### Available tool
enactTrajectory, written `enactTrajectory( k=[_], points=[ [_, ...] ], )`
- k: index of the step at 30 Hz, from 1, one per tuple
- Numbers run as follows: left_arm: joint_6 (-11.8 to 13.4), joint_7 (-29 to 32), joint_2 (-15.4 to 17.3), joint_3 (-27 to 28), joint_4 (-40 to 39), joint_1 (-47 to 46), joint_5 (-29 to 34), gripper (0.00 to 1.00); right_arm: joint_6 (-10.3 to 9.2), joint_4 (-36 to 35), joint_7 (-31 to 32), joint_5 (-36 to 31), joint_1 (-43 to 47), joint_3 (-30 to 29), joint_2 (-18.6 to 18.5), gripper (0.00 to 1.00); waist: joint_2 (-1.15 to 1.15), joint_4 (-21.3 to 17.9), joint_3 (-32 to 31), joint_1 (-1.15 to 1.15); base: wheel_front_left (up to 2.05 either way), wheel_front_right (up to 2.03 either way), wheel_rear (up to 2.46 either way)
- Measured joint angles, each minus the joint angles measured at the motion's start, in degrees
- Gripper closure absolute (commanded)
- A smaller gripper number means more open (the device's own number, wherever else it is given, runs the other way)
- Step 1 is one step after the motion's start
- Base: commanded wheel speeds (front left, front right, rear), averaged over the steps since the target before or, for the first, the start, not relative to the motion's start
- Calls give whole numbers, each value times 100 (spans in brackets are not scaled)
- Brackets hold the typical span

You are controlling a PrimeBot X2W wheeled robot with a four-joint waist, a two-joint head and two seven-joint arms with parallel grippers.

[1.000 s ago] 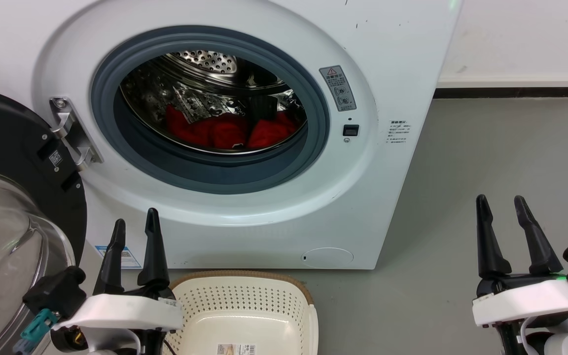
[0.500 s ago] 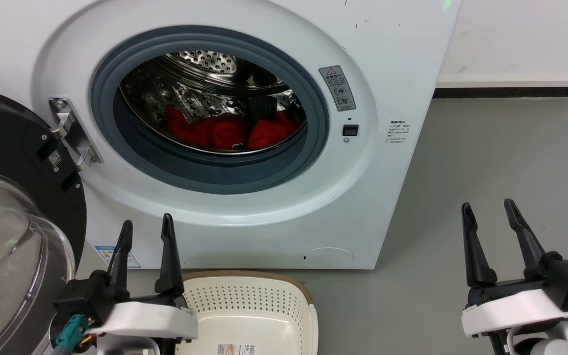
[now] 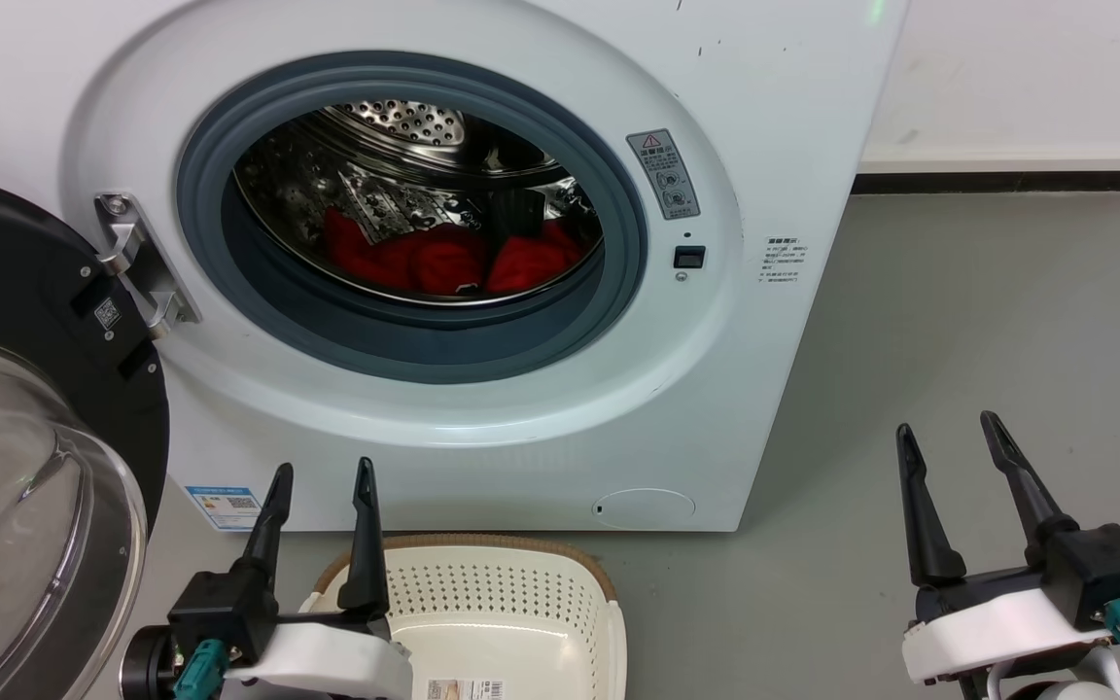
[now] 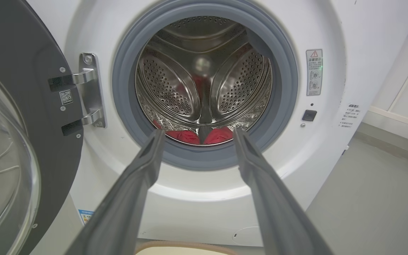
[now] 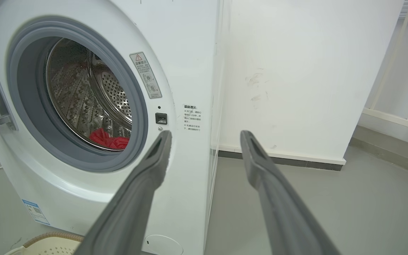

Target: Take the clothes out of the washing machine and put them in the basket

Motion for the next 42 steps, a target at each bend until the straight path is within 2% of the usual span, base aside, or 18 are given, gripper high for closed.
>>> enactTrajectory(
  k=[6, 13, 19, 27, 30, 42],
  points=[
    [-100, -63, -16, -11, 236, 16, 301, 0, 0, 32, -62, -244, 4, 1, -1, 0, 0, -8, -15, 0, 0, 0, 0],
    [33, -151, 23, -122, 200, 18, 755, 0, 0, 20, -145, -550, 23, 88, -2, 0, 0, -10, -21, -1, 0, 0, 0],
    [59, -211, -44, -21, 155, 110, 786, 0, 0, 110, -225, -383, 62, 68, -3, 0, 0, -7, -38, -1, 0, 0, 0],
    [-148, -294, -112, 112, 339, 174, 1099, 0, 0, 493, -294, 15, 94, -66, -9, 0, 0, -30, -37, -1, 0, 0, 0],
    [-191, -314, -127, 138, 374, 175, 1235, 0, 0, 526, -320, -160, 87, -34, -14, 0, 0, -42, -30, -1, 0, 0, 0],
    [-187, -322, -178, 194, 296, 167, 1393, 0, 1, 647, -325, -149, 72, -65, -13, 0, 0, -64, -23, -1, 0, 0, 0]
  ],
)
